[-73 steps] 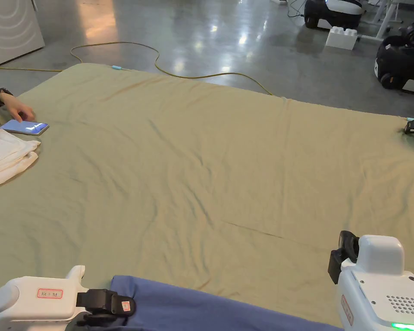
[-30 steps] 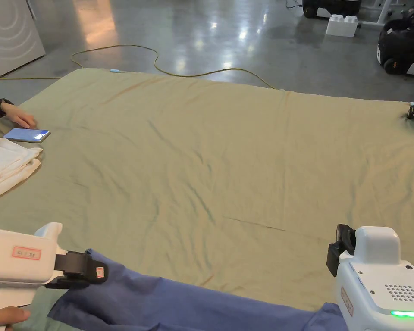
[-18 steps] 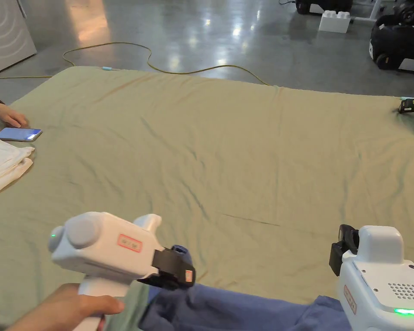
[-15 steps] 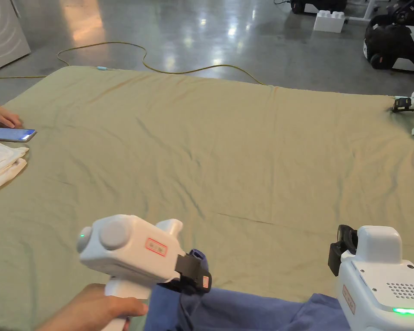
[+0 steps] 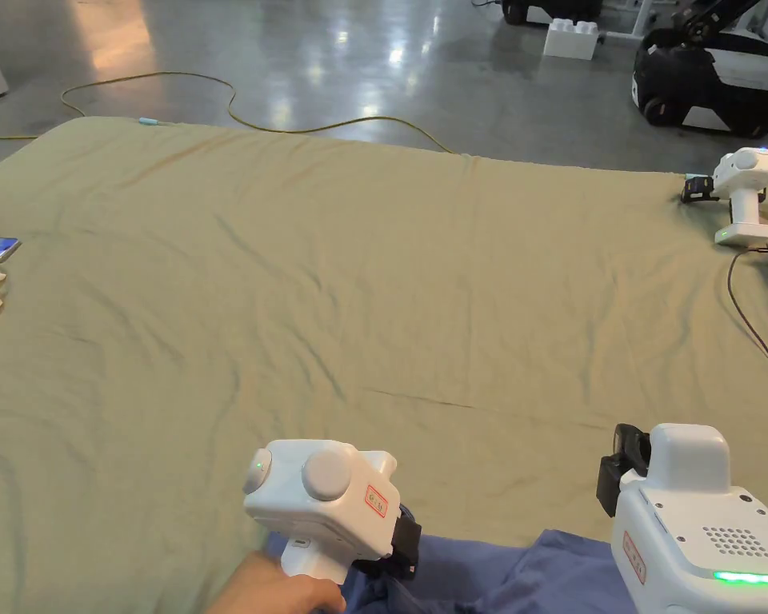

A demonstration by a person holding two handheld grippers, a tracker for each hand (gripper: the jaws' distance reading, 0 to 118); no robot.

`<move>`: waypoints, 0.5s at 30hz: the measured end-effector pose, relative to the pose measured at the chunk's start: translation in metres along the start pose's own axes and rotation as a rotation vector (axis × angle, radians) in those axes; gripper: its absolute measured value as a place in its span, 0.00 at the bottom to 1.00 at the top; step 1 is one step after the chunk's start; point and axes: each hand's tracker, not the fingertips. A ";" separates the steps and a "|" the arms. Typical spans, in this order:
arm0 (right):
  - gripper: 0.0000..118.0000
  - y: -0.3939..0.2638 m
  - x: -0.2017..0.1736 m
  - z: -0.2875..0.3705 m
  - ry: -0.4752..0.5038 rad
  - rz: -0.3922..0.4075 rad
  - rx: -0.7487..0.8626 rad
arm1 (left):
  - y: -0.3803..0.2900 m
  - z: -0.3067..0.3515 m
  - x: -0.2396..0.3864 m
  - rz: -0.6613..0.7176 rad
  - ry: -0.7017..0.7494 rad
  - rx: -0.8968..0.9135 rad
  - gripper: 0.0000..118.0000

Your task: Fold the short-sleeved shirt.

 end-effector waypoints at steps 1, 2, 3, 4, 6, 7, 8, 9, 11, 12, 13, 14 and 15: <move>0.00 -0.001 0.001 0.000 -0.001 -0.003 -0.002 | -0.002 0.003 -0.003 0.010 -0.027 0.002 0.20; 0.00 -0.001 0.001 0.000 0.000 -0.004 -0.003 | -0.003 0.008 -0.002 0.024 -0.055 0.002 0.27; 0.00 -0.001 0.002 0.000 0.000 -0.005 -0.005 | -0.005 0.013 -0.003 0.036 -0.078 0.006 0.31; 0.00 -0.002 0.002 0.000 -0.001 -0.005 -0.007 | -0.007 0.018 -0.004 0.042 -0.096 0.016 0.33; 0.00 -0.003 0.003 0.000 0.000 -0.006 -0.011 | -0.008 0.031 -0.008 0.050 -0.141 0.027 0.33; 0.00 -0.003 0.003 0.000 0.001 -0.007 -0.013 | -0.010 0.037 -0.010 0.056 -0.172 0.041 0.33; 0.00 -0.004 0.004 0.001 0.001 -0.008 -0.014 | -0.011 0.042 -0.013 0.065 -0.190 0.052 0.33; 0.00 -0.004 0.004 0.001 0.001 -0.009 -0.016 | -0.012 0.047 -0.016 0.079 -0.210 0.064 0.33; 0.00 -0.005 0.004 0.001 0.001 -0.013 -0.020 | -0.019 0.064 -0.009 0.082 -0.202 0.085 0.33; 0.00 -0.006 0.004 0.001 0.002 -0.017 -0.021 | -0.020 0.062 -0.010 0.076 -0.166 0.107 0.33; 0.00 -0.006 0.005 0.001 0.004 -0.020 -0.023 | -0.022 0.056 -0.010 0.070 -0.114 0.113 0.32; 0.00 -0.007 0.005 0.001 0.006 -0.022 -0.025 | -0.022 0.046 -0.012 0.071 -0.090 0.096 0.31; 0.00 -0.007 0.005 0.001 0.007 -0.024 -0.027 | -0.023 0.037 -0.012 0.069 -0.092 0.072 0.29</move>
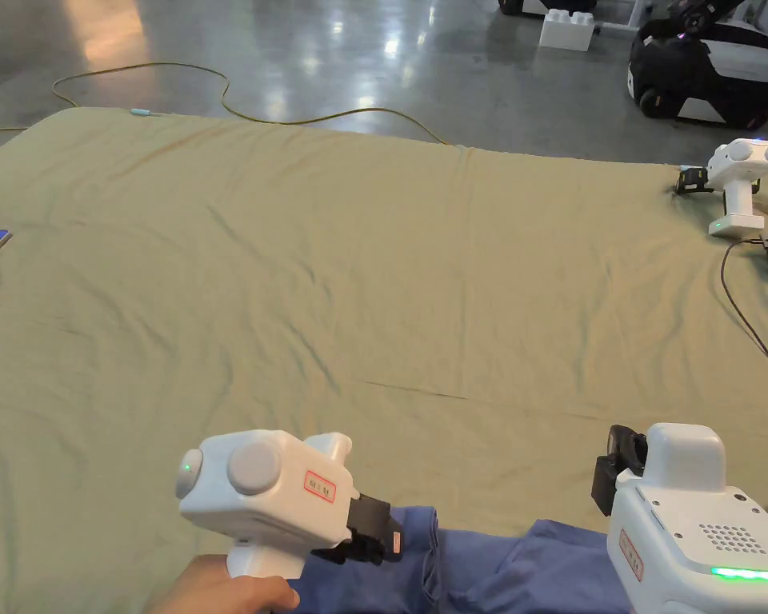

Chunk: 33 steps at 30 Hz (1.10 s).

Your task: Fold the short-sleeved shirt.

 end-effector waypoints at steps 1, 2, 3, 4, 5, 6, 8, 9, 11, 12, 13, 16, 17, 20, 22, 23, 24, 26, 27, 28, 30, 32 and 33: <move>0.00 0.000 0.000 0.000 0.002 -0.001 -0.001 | -0.003 -0.010 0.000 -0.001 -0.003 -0.034 0.25; 0.00 -0.001 0.000 0.000 0.002 0.000 -0.002 | -0.006 -0.019 0.000 -0.006 -0.013 -0.072 0.20; 0.00 -0.002 0.000 0.000 0.001 0.002 -0.004 | -0.006 -0.032 -0.001 -0.020 -0.011 -0.103 0.19; 0.00 -0.002 0.000 0.000 0.002 0.003 -0.005 | -0.009 -0.042 0.001 -0.042 0.002 -0.127 0.19; 0.00 -0.003 0.001 0.000 0.003 0.004 -0.007 | -0.011 -0.049 0.004 -0.058 0.009 -0.135 0.17; 0.00 -0.004 0.001 0.000 0.002 0.003 -0.011 | -0.015 -0.055 0.008 -0.074 0.000 -0.131 0.17; 0.00 -0.005 0.002 0.000 -0.001 0.001 -0.017 | -0.018 -0.065 0.011 -0.076 -0.012 -0.142 0.17; 0.00 -0.006 0.003 0.000 -0.001 -0.002 -0.020 | -0.021 -0.069 0.013 -0.080 -0.012 -0.152 0.17; 0.00 -0.008 0.004 0.000 0.000 -0.005 -0.027 | -0.024 -0.072 0.012 -0.100 -0.008 -0.161 0.16; 0.00 -0.008 0.005 0.000 -0.001 -0.005 -0.029 | -0.024 -0.072 0.009 -0.095 -0.009 -0.157 0.16; 0.00 -0.009 0.005 0.001 -0.002 -0.004 -0.030 | -0.024 -0.071 0.006 -0.074 -0.024 -0.155 0.16; 0.00 -0.010 0.006 0.001 -0.003 -0.006 -0.032 | -0.026 -0.064 0.000 -0.053 -0.055 -0.164 0.16; 0.00 -0.010 0.006 0.001 -0.001 -0.008 -0.032 | -0.027 -0.059 -0.001 -0.061 -0.066 -0.164 0.16; 0.00 -0.008 0.007 0.002 -0.001 -0.007 -0.024 | -0.028 -0.034 -0.004 -0.097 -0.087 -0.131 0.16; 0.00 -0.006 0.007 0.004 0.001 -0.010 -0.009 | -0.026 -0.008 -0.015 -0.092 -0.129 -0.063 0.16; 0.00 -0.004 0.007 0.005 0.001 -0.010 -0.006 | -0.027 0.010 -0.014 -0.080 -0.138 -0.031 0.16; 0.00 -0.002 0.007 0.005 0.001 -0.011 0.000 | -0.029 0.032 -0.015 -0.061 -0.137 0.011 0.16; 0.00 0.001 0.006 0.005 0.005 -0.012 0.007 | -0.029 0.057 -0.037 -0.036 -0.092 0.110 0.18; 0.00 0.002 0.006 0.005 0.007 -0.010 0.009 | -0.026 0.066 -0.057 -0.022 -0.068 0.150 0.25; 0.00 0.003 0.005 0.004 0.009 -0.007 0.009 | -0.026 0.074 -0.072 0.007 -0.042 0.173 0.34; 0.00 0.003 0.003 0.003 0.012 -0.001 0.008 | -0.029 0.083 -0.099 0.077 -0.046 0.192 0.48; 0.00 0.002 0.000 0.003 0.016 -0.001 0.007 | -0.033 0.086 -0.118 0.117 -0.091 0.201 0.48; 0.00 0.002 -0.001 0.002 0.018 -0.003 0.006 | -0.037 0.084 -0.129 0.136 -0.117 0.211 0.48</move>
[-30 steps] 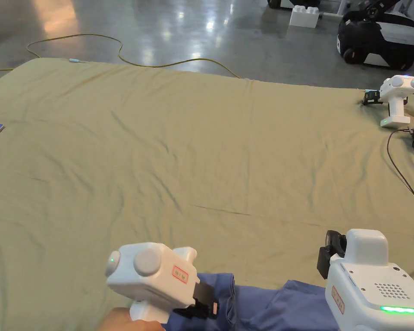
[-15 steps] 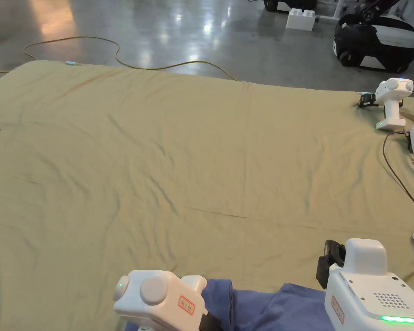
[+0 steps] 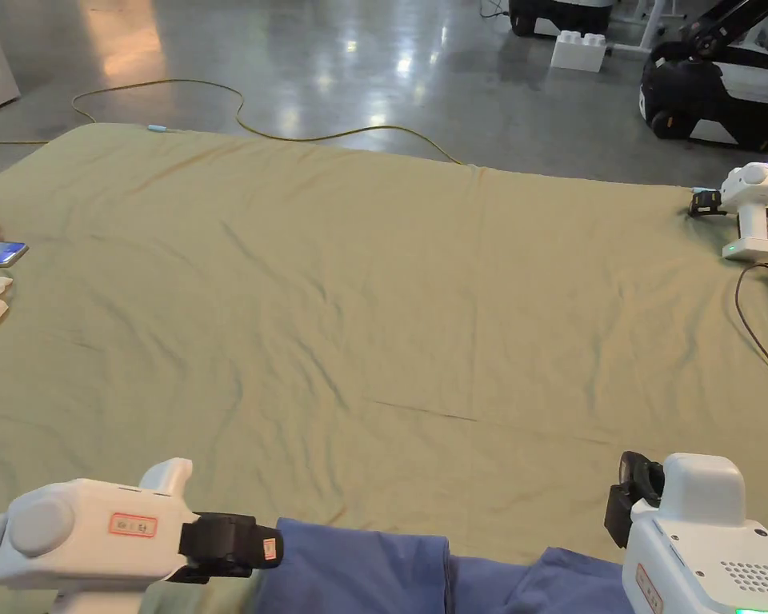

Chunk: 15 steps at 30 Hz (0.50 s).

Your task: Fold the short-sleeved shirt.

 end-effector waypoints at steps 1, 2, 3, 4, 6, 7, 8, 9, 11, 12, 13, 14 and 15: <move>0.00 0.000 -0.002 -0.001 0.003 -0.002 -0.003 | -0.003 -0.004 -0.013 0.026 -0.033 -0.005 0.48; 0.00 -0.001 -0.003 -0.001 0.005 -0.003 -0.004 | -0.001 -0.008 -0.030 0.058 -0.042 -0.011 0.48; 0.00 -0.001 -0.004 -0.001 0.008 -0.004 -0.006 | -0.004 -0.014 -0.042 0.096 -0.066 -0.019 0.48; 0.00 -0.001 -0.005 -0.001 0.009 -0.007 -0.007 | -0.007 -0.022 -0.051 0.131 -0.113 -0.041 0.48; 0.00 -0.002 -0.007 -0.001 0.012 -0.011 -0.011 | -0.017 -0.040 -0.058 0.192 -0.208 -0.077 0.48; 0.00 -0.002 -0.008 -0.002 0.014 -0.011 -0.013 | -0.021 -0.051 -0.061 0.225 -0.246 -0.108 0.48; 0.00 -0.002 -0.008 -0.002 0.014 -0.010 -0.014 | -0.023 -0.058 -0.063 0.246 -0.274 -0.114 0.48; 0.00 -0.003 -0.009 -0.002 0.014 -0.007 -0.015 | -0.026 -0.064 -0.064 0.264 -0.333 -0.097 0.48; 0.00 -0.003 -0.009 -0.001 0.014 -0.006 -0.016 | -0.031 -0.063 -0.051 0.272 -0.390 -0.069 0.45; 0.00 -0.003 -0.009 -0.001 0.013 -0.006 -0.016 | -0.032 -0.067 -0.048 0.287 -0.384 -0.062 0.42; 0.00 -0.003 -0.009 0.000 0.012 -0.006 -0.017 | -0.032 -0.071 -0.044 0.280 -0.383 -0.062 0.39; 0.00 -0.003 -0.009 0.000 0.010 -0.006 -0.018 | -0.030 -0.074 -0.046 0.265 -0.382 -0.060 0.31; 0.00 -0.003 -0.008 0.000 0.009 -0.007 -0.019 | -0.029 -0.076 -0.041 0.238 -0.364 -0.062 0.23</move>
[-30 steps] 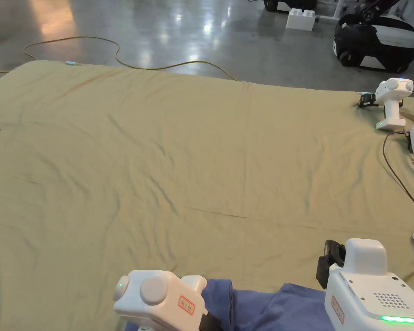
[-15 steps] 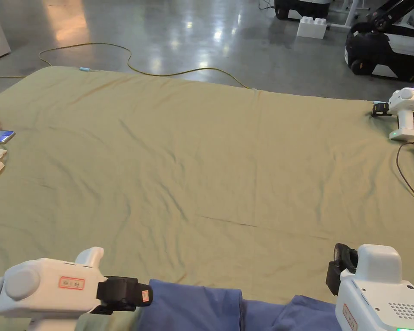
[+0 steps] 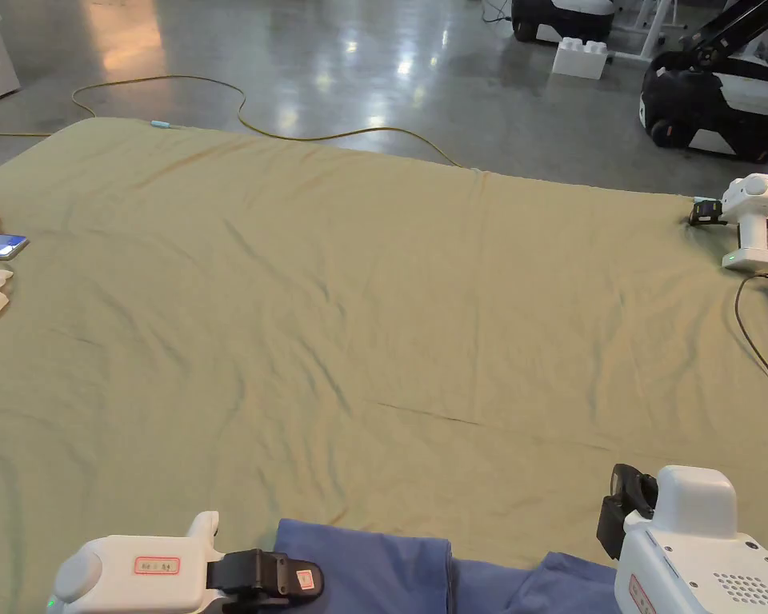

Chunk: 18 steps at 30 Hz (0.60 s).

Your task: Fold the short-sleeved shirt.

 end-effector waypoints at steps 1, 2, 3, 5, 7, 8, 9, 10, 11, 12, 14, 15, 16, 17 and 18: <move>0.00 0.000 0.000 0.000 -0.002 -0.001 -0.002 | -0.001 -0.005 0.004 -0.024 0.026 -0.006 0.17; 0.00 -0.001 0.001 0.000 -0.002 -0.004 -0.004 | -0.002 -0.009 0.007 -0.029 0.051 -0.010 0.17; 0.00 -0.001 0.002 0.000 -0.003 -0.008 -0.005 | -0.003 -0.012 0.010 -0.030 0.059 -0.004 0.16; 0.00 -0.002 0.003 0.000 -0.005 -0.014 -0.008 | -0.005 -0.011 0.017 -0.031 0.058 0.012 0.12; 0.00 -0.002 0.005 0.001 -0.007 -0.016 -0.008 | 0.000 -0.002 0.015 -0.045 0.080 0.040 0.11; 0.00 -0.002 0.006 0.002 -0.008 -0.016 -0.008 | 0.000 0.004 0.019 -0.061 0.082 0.052 0.10; 0.00 -0.002 0.007 0.002 -0.009 -0.014 -0.007 | 0.001 0.012 0.026 -0.074 0.083 0.060 0.10; 0.00 -0.001 0.008 0.002 -0.010 -0.012 -0.006 | 0.002 0.020 0.033 -0.094 0.085 0.071 0.10; 0.00 -0.001 0.009 0.002 -0.011 -0.010 -0.005 | 0.006 0.029 0.037 -0.122 0.105 0.086 0.10; 0.00 -0.001 0.010 0.002 -0.012 -0.007 -0.005 | 0.009 0.042 0.044 -0.148 0.137 0.097 0.10; 0.00 0.000 0.012 0.000 -0.012 -0.005 -0.008 | 0.015 0.066 0.057 -0.178 0.207 0.122 0.10; 0.00 0.000 0.013 0.000 -0.011 -0.005 -0.009 | 0.023 0.082 0.059 -0.196 0.241 0.131 0.10; 0.00 0.000 0.013 -0.001 -0.009 -0.003 -0.008 | 0.027 0.099 0.066 -0.227 0.280 0.143 0.10; 0.00 0.000 0.013 -0.001 -0.009 -0.002 -0.008 | 0.031 0.111 0.071 -0.251 0.317 0.145 0.10; 0.00 0.000 0.013 -0.002 -0.009 -0.001 -0.010 | 0.033 0.125 0.079 -0.264 0.369 0.151 0.10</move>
